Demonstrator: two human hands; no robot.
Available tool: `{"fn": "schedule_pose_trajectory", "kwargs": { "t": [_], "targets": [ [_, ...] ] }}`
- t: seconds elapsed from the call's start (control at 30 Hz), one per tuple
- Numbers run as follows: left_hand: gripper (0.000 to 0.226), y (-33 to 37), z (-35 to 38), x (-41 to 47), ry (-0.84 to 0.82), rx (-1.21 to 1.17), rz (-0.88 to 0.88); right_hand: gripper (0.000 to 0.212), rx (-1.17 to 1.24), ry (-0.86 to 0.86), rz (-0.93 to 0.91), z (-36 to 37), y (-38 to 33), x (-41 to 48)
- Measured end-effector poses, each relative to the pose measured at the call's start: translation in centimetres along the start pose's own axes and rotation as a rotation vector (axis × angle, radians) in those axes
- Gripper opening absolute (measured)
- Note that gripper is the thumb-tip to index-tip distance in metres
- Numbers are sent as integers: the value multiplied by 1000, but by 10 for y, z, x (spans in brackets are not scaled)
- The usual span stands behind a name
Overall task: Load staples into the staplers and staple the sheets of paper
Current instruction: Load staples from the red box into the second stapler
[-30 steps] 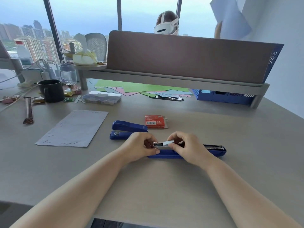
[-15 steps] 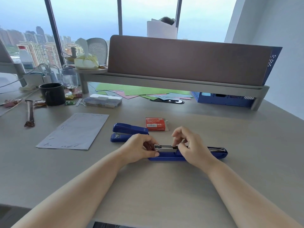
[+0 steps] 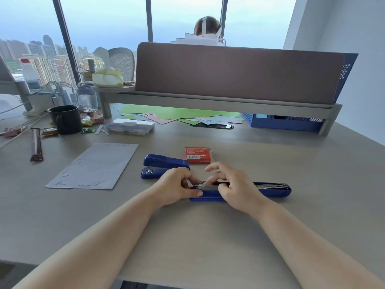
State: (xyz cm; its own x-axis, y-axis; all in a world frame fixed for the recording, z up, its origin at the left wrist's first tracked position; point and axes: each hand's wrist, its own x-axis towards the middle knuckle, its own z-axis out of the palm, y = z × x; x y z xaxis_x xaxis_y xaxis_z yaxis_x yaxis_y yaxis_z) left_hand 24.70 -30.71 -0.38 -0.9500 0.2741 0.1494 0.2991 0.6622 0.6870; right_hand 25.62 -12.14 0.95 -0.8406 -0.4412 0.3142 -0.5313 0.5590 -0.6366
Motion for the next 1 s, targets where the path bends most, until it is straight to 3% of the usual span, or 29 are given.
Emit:
{"fn": "schedule_pose_trajectory", "kwargs": {
  "t": [0.13, 0.33, 0.5, 0.73, 1.0],
  "targets": [
    [17, 2, 0, -1, -12, -6, -4, 48, 47, -44, 6, 5, 0, 0],
    [15, 2, -2, 0, -17, 38, -27, 41, 58, 147, 19, -7, 10, 1],
    [17, 3, 0, 0, 20, 105, -8, 10, -199, -70, 181, -25, 28, -2],
    [19, 2, -1, 1, 64, 138, 15, 25, -365, -122, 314, -48, 49, -12],
    [13, 0, -5, 1, 79, 210, 65, 52, -512, 52, 418, -51, 64, -19]
  ]
}}
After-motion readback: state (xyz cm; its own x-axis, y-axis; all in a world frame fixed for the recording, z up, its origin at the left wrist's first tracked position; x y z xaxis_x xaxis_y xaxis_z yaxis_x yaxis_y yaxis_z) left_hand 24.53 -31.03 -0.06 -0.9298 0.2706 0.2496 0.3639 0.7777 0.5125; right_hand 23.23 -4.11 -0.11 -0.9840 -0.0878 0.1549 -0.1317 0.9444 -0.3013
